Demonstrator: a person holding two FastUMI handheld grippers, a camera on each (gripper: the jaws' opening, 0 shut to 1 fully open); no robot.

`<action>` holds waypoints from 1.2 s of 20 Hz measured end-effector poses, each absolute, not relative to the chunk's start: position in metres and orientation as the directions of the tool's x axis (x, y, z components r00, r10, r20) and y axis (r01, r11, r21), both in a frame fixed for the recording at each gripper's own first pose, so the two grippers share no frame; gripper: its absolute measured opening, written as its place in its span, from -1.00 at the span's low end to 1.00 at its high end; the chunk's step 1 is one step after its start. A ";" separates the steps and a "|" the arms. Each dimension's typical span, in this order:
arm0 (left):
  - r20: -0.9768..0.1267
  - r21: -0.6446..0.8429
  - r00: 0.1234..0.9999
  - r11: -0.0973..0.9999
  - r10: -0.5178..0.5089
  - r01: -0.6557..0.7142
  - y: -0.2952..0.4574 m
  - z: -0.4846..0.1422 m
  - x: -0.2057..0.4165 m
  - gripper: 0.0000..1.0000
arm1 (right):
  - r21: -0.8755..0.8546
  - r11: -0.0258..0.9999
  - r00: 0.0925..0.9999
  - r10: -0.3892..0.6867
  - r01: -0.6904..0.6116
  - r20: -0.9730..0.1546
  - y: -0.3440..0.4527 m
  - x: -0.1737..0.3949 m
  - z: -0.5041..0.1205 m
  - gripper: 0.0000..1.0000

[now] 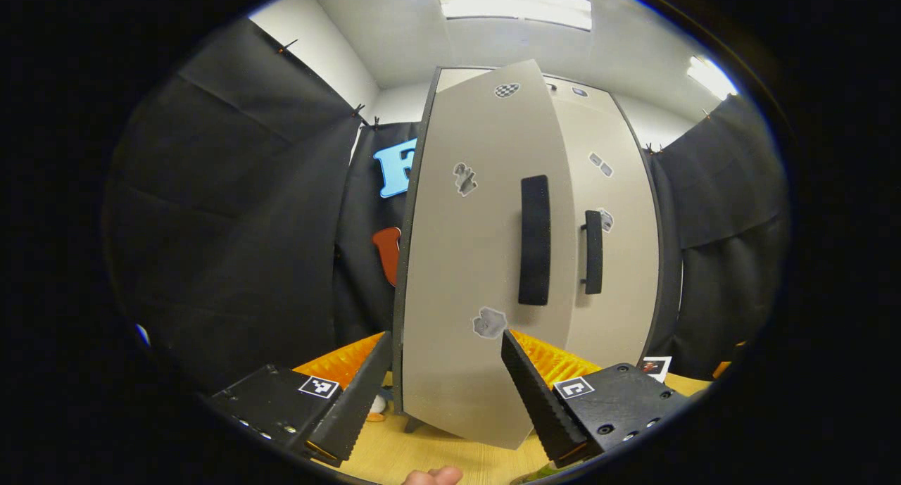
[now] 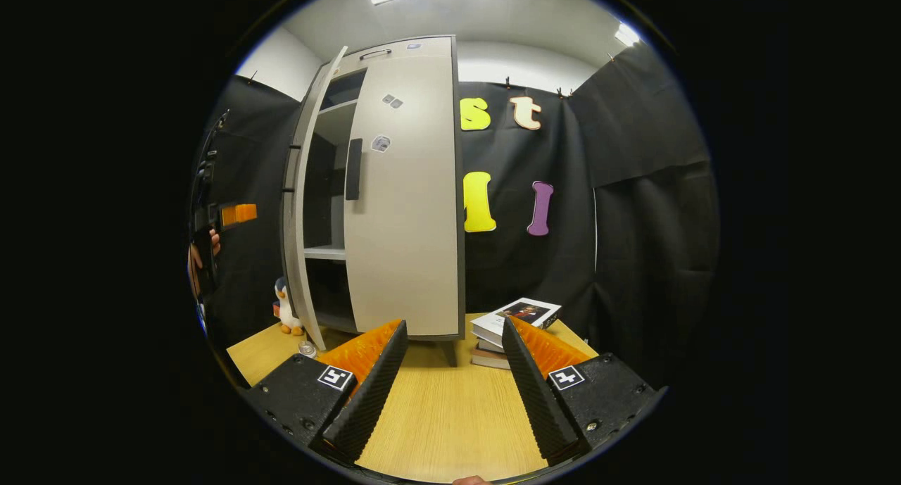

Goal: Grasp the bottle in the cabinet with the left hand and place it on the coaster, then close the right door with the right hand and the left door with the left hand.

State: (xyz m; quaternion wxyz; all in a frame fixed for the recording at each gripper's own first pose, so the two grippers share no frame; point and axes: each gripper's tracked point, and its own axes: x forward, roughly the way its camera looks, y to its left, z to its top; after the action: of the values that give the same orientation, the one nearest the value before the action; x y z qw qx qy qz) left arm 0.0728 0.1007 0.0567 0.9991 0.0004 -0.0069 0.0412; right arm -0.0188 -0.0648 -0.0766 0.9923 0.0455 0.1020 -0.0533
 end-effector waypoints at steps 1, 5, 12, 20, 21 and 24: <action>0.012 0.007 0.997 0.997 0.078 -0.078 0.092 0.048 0.067 0.90 | 0.082 0.991 0.973 -0.090 0.110 -0.212 -0.063 -0.018 -0.078 0.66; -0.029 -0.039 0.999 0.999 0.030 -0.032 0.049 0.008 0.041 0.89 | 0.096 0.992 0.971 -0.056 0.080 -0.231 -0.050 -0.013 -0.083 0.67; -0.061 -0.065 0.998 0.998 0.012 -0.016 0.017 -0.023 0.011 0.90 | 0.091 0.994 0.980 -0.048 0.067 -0.193 -0.051 -0.013 -0.067 0.67; -0.122 -0.124 0.992 0.992 -0.031 0.015 -0.006 -0.037 -0.010 0.90 | 0.135 0.986 0.982 -0.075 0.099 -0.172 -0.057 -0.009 -0.060 0.67; -0.118 -0.121 0.993 0.992 -0.030 0.015 -0.005 -0.036 -0.011 0.90 | 0.132 0.986 0.982 -0.075 0.099 -0.175 -0.056 -0.009 -0.062 0.67; -0.133 -0.124 0.991 0.992 -0.033 0.016 -0.006 -0.038 -0.013 0.90 | 0.078 0.989 0.982 -0.113 0.126 -0.152 -0.062 -0.013 -0.057 0.67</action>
State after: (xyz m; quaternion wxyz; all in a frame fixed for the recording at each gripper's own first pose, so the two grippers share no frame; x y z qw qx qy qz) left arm -0.0133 -0.0063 -0.0384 0.9957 -0.0615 0.0675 -0.0123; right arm -0.0132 -0.0619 -0.0573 0.9945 0.0435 0.0740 -0.0600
